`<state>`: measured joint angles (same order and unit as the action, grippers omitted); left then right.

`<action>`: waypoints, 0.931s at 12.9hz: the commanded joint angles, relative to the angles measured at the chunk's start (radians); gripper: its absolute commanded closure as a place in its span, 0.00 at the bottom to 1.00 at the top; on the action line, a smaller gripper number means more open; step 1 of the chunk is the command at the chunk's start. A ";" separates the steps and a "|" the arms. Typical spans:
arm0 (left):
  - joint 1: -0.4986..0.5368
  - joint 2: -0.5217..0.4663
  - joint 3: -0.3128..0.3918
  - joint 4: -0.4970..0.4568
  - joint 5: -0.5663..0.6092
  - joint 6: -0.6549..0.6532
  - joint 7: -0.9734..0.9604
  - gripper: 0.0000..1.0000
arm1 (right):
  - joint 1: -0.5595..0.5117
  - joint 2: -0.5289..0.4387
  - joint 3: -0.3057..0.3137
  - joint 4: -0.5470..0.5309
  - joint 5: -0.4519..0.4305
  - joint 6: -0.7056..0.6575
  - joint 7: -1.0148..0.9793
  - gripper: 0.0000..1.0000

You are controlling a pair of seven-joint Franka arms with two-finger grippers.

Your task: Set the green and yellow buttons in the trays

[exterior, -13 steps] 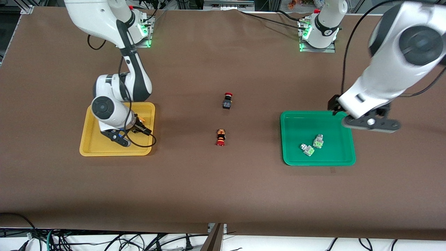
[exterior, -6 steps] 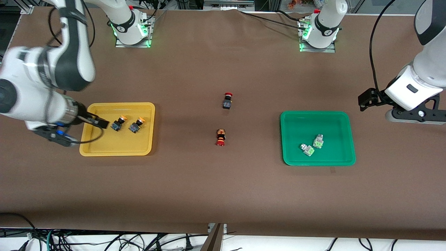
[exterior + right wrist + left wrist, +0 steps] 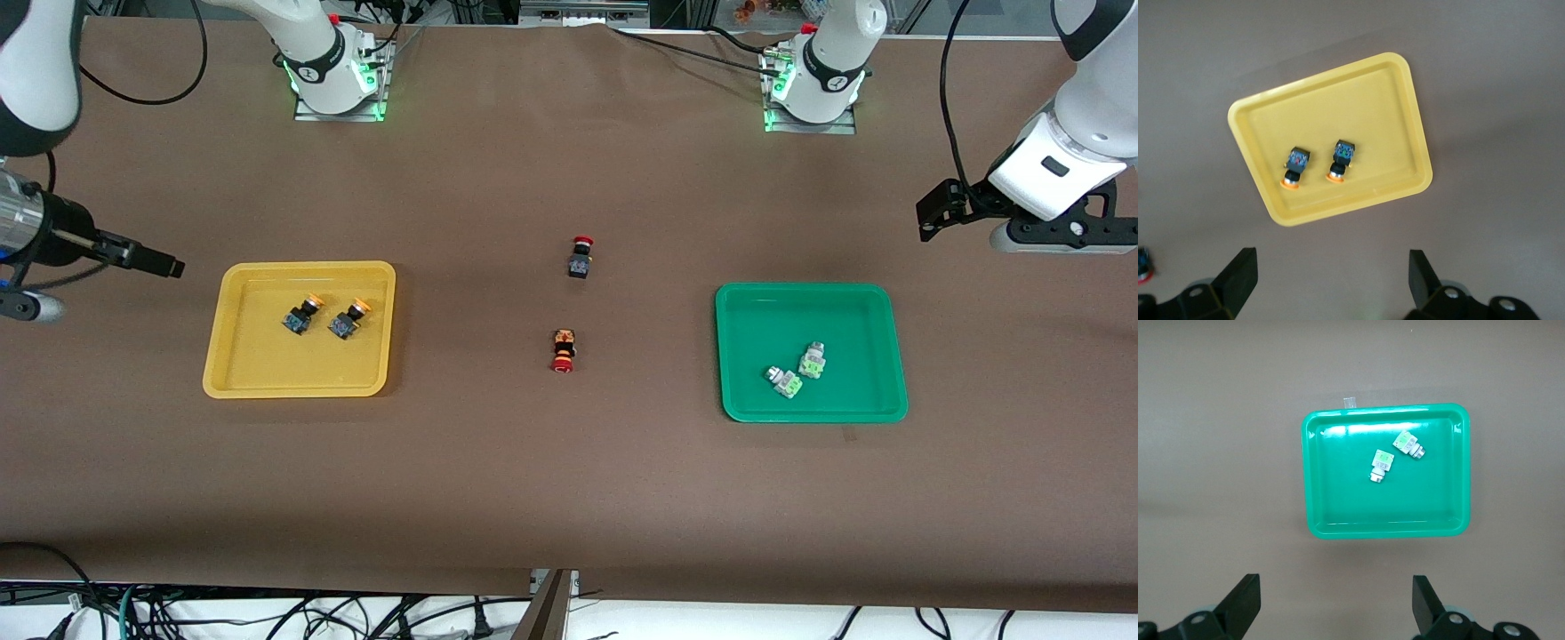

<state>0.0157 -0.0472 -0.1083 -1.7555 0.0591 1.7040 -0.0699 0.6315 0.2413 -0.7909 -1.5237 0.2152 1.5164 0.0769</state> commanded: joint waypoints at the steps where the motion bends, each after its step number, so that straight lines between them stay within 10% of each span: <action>1: -0.011 -0.003 0.005 0.004 -0.021 -0.004 0.010 0.00 | -0.149 -0.048 0.136 -0.004 -0.020 -0.060 -0.106 0.00; 7: -0.010 -0.005 0.004 0.004 -0.022 -0.015 0.016 0.00 | -0.620 -0.178 0.781 -0.117 -0.177 -0.039 -0.111 0.00; 12: -0.011 0.016 0.004 0.039 -0.022 -0.036 0.016 0.00 | -0.635 -0.177 0.796 -0.121 -0.208 -0.027 -0.134 0.00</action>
<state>0.0111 -0.0467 -0.1095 -1.7467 0.0590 1.7016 -0.0701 0.0184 0.0886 -0.0146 -1.6180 0.0240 1.4739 -0.0335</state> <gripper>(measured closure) 0.000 0.000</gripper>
